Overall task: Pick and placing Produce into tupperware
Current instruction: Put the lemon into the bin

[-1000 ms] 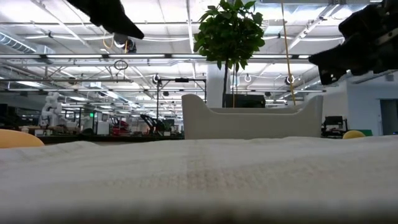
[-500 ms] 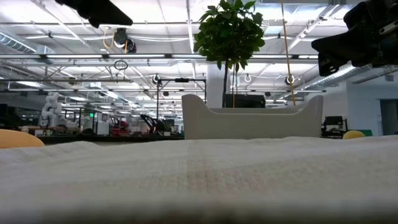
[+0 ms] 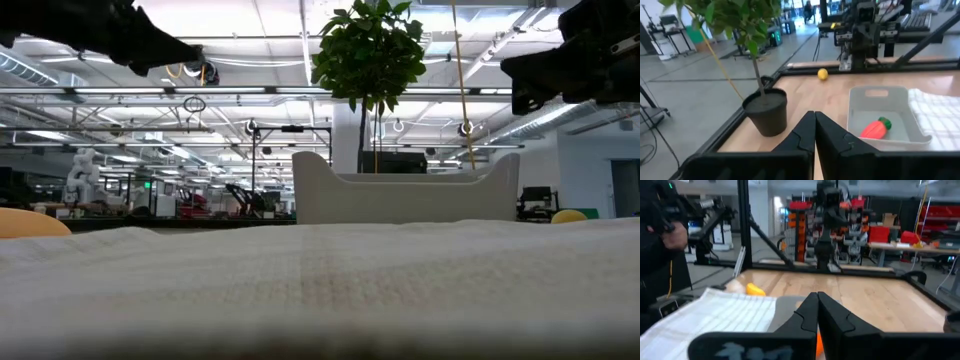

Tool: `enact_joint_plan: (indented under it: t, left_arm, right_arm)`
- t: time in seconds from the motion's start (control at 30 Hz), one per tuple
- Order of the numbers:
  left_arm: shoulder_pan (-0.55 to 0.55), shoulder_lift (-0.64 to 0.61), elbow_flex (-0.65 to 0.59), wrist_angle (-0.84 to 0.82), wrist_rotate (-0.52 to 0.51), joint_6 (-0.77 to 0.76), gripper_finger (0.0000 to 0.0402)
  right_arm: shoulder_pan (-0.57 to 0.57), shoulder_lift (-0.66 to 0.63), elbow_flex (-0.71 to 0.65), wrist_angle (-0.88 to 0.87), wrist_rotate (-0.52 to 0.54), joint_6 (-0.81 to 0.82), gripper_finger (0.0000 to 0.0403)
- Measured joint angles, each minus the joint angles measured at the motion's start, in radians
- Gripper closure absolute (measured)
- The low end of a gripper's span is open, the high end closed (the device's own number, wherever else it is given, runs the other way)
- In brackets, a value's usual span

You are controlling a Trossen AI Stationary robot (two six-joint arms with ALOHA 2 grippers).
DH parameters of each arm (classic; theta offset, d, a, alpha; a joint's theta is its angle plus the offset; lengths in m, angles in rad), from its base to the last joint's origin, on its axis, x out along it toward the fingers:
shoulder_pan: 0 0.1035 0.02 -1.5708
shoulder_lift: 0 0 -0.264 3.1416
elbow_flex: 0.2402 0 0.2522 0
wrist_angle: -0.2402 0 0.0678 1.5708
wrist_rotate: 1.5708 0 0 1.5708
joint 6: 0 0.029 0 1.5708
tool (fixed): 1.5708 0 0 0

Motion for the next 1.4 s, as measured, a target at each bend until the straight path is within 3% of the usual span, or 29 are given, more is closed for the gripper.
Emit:
enact_joint_plan:
  t: [0.3, 0.6, 0.93, 1.27, 1.4]
  left_arm:
    - [0.000, -0.113, -0.057, 0.005, 0.034, 0.066, 0.0392]
    - [0.000, -0.270, -0.057, -0.181, 0.094, 0.051, 0.0394]
    - [0.000, -0.296, -0.057, -0.243, 0.157, 0.120, 0.0399]
    - [0.000, -0.296, -0.058, -0.260, 0.159, 0.111, 0.0397]
    - [0.000, -0.296, -0.057, -0.260, 0.159, 0.119, 0.0384]
  right_arm:
    - [0.000, 0.000, 0.000, 0.063, -0.052, 0.008, 0.0403]
    - [0.000, 0.000, 0.000, 0.065, -0.052, 0.035, 0.0403]
    - [0.000, 0.000, 0.000, 0.035, -0.051, 0.027, 0.0403]
    - [-0.002, 0.014, 0.000, -0.071, 0.015, -0.027, 0.0403]
    - [-0.002, 0.016, 0.008, -0.094, 0.139, -0.014, 0.0403]
